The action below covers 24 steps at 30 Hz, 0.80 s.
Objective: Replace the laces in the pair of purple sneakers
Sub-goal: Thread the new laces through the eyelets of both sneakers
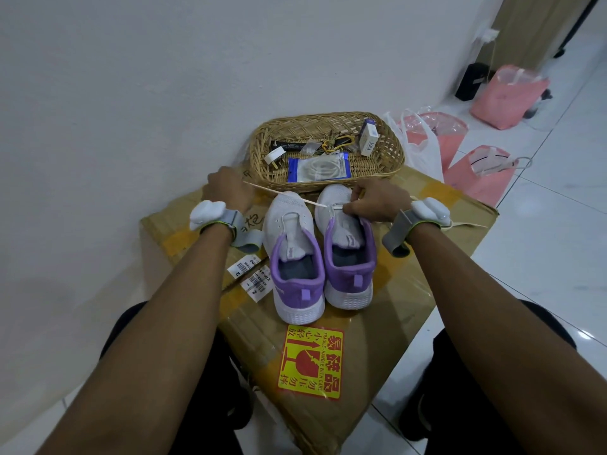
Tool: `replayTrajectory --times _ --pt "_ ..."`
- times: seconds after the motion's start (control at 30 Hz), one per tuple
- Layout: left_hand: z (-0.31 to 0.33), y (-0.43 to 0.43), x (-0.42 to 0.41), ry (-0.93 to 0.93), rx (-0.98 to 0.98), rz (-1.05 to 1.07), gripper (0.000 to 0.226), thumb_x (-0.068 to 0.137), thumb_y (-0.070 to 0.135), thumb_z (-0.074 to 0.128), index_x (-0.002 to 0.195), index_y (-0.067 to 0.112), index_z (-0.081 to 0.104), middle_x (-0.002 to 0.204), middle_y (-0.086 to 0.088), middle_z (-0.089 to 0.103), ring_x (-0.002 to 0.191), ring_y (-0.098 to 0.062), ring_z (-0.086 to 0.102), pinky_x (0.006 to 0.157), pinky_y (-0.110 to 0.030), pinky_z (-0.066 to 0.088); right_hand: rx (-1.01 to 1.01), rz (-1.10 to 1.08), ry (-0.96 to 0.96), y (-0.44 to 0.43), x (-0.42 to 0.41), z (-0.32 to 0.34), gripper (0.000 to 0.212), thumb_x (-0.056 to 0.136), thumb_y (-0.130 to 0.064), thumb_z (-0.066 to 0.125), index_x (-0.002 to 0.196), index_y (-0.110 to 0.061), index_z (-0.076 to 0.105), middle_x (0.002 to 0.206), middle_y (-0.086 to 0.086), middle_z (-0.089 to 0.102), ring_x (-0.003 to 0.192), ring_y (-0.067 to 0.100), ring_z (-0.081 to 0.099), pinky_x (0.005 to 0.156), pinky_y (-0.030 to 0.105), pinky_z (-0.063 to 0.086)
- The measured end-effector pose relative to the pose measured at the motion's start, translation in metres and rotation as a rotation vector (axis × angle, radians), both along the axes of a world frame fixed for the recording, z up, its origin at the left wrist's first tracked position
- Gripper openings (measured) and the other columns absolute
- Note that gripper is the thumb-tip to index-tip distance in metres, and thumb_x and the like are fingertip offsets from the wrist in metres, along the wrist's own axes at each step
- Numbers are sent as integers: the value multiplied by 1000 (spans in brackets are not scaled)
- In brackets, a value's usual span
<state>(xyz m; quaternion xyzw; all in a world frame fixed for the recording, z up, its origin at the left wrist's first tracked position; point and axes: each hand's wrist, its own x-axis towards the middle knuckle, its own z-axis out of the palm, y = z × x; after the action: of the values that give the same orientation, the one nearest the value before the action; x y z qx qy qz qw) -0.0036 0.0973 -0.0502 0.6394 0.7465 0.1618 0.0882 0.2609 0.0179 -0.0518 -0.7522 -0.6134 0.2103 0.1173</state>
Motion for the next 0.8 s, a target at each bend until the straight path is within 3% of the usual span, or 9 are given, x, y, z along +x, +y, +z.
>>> replayTrajectory --times 0.07,0.17,0.27,0.33,0.4,0.47,0.6,0.7,0.8 --pt "-1 -4 6 9 -29 -62 36 96 25 59 121 1 57 125 -25 60 110 -45 61 87 -45 51 -11 5 -6 -1 -1 0 32 76 -49 67 94 -22 63 83 -2 66 67 12 55 56 24 40" --pt "1 -12 22 -82 1 -353 55 86 24 67 137 14 49 119 -18 63 106 -40 63 83 -41 51 -21 19 -22 -1 -3 1 32 77 -49 66 96 -23 62 88 -2 63 75 17 56 58 27 38" --pt "-1 -23 41 -108 -76 -709 38 87 29 72 124 22 65 107 -2 70 97 -21 64 77 -26 40 -9 18 -15 -1 -5 0 32 77 -48 67 97 -23 61 93 -1 61 82 21 55 63 29 37" --pt "-5 -28 50 -122 -106 -814 24 88 36 73 107 22 75 92 11 70 86 -16 63 69 -24 37 -11 15 10 -2 -5 1 31 78 -46 67 96 -23 61 91 -1 62 82 21 57 61 29 37" --pt "-9 -29 51 -137 -84 -814 21 90 40 70 94 21 79 68 20 57 69 -11 58 58 -25 33 -25 7 40 -4 -3 3 29 78 -45 68 96 -23 61 83 -4 62 76 18 59 55 26 35" --pt "-12 -27 48 -122 -70 -758 22 92 41 68 92 22 80 66 19 55 64 -8 50 57 -26 32 -37 12 54 -5 -3 6 29 79 -45 69 97 -23 61 81 -6 60 70 12 56 53 24 35" --pt "-8 -28 48 -15 16 -600 18 90 41 67 91 28 79 93 4 73 90 -20 64 69 -28 41 -38 15 52 -4 -4 5 31 77 -47 69 97 -24 62 86 -3 64 68 8 55 53 24 35" --pt "-5 -29 48 71 54 -503 21 91 43 66 94 27 79 100 0 74 94 -24 66 72 -28 45 -50 16 48 -4 -3 6 30 78 -46 69 97 -24 62 87 -2 65 68 9 55 53 24 35" --pt "-2 -27 48 -38 -4 -501 23 89 45 66 103 27 73 104 -1 72 98 -25 65 74 -28 43 -39 28 -2 -4 -2 6 31 77 -46 70 97 -24 63 93 -1 63 81 18 56 61 28 37"
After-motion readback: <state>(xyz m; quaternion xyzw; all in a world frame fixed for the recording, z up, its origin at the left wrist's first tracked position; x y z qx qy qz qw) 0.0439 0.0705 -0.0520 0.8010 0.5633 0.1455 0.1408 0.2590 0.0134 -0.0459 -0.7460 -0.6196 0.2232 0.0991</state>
